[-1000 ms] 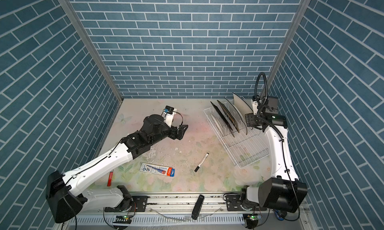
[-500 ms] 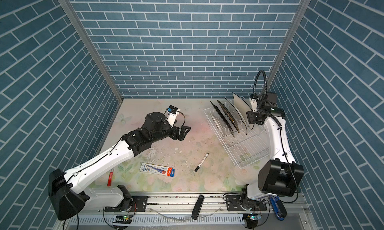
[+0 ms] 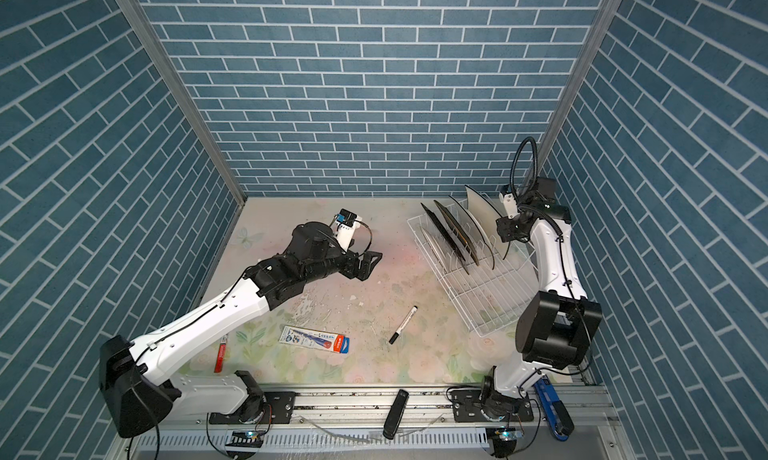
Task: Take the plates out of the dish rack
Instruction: 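Lower the right gripper onto the top edge of the white square plate and close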
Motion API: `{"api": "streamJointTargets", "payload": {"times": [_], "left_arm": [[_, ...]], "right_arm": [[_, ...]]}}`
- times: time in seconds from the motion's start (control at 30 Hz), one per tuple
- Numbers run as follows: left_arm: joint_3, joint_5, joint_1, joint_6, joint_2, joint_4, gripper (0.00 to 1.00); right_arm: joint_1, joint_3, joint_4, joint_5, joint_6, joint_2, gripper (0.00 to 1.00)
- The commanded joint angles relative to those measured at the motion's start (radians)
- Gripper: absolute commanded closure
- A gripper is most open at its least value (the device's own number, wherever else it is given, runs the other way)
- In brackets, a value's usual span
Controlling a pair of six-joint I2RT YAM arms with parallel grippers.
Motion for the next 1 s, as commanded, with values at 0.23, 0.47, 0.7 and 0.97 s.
{"api": "streamJointTargets", "payload": {"times": [0.23, 0.47, 0.7, 0.97], "left_arm": [[0.058, 0.005, 0.003, 0.012, 0.035, -0.021, 0.00], [0.061, 0.001, 0.003, 0.012, 0.038, -0.030, 0.00], [0.064, -0.001, 0.003, 0.012, 0.037, -0.035, 0.00], [0.048, -0.011, 0.005, 0.012, 0.032, -0.031, 0.00]], "right_arm": [[-0.001, 0.040, 0.017, -0.029, -0.085, 0.070, 0.50], [-0.002, 0.033, 0.066, -0.047, -0.100, 0.092, 0.53], [-0.001, 0.038, 0.075, -0.054, -0.112, 0.114, 0.55], [0.014, 0.041, 0.075, -0.029, -0.138, 0.131, 0.56]]}}
